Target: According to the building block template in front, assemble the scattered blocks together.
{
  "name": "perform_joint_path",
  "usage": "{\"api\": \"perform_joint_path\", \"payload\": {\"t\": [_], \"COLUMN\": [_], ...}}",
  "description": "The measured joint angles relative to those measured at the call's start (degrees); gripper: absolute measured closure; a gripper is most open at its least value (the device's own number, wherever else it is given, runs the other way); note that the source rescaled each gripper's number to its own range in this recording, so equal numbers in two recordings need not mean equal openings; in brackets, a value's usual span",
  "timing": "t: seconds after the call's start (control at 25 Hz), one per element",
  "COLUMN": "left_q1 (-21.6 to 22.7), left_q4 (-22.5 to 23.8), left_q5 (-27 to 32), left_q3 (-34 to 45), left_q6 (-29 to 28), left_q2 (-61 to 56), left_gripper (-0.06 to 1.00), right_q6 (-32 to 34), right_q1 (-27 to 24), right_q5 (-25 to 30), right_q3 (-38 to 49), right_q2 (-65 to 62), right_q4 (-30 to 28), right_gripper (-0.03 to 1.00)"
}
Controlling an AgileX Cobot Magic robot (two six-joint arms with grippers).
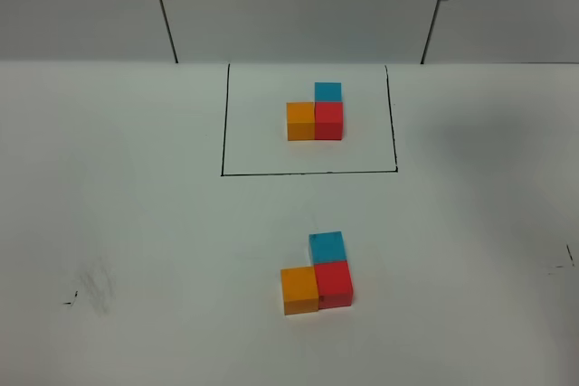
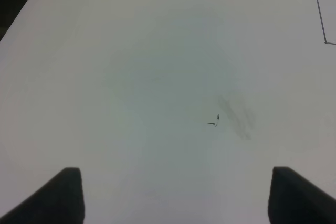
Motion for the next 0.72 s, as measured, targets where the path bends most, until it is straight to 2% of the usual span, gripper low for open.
{"api": "perform_joint_path", "payload": {"t": [0.16, 0.32, 0.48, 0.72], "left_q1": [0.00, 0.00, 0.00, 0.00], "left_q4": [0.00, 0.00, 0.00, 0.00], "left_q5": [0.00, 0.00, 0.00, 0.00], "left_q3": [0.00, 0.00, 0.00, 0.00], "left_q6": [0.00, 0.00, 0.00, 0.00], "left_q2": [0.00, 0.00, 0.00, 0.00], "left_gripper": [0.38, 0.38, 0.38, 0.38], "right_q6": [-14.26, -21.12, -23.89, -22.70], "right_q1": [-7.21, -14.42, -18.25, -18.38], "right_q5": [6.99, 12.77, 13.50, 13.61], "right_q3": [-0.98, -0.98, 0.68, 8.62], "right_q2": [-6.25, -12.53, -20.63, -38.17], "right_q4": [0.65, 4.31, 5.75, 4.06], "right_gripper": [-0.03, -0.03, -0.03, -0.03]}}
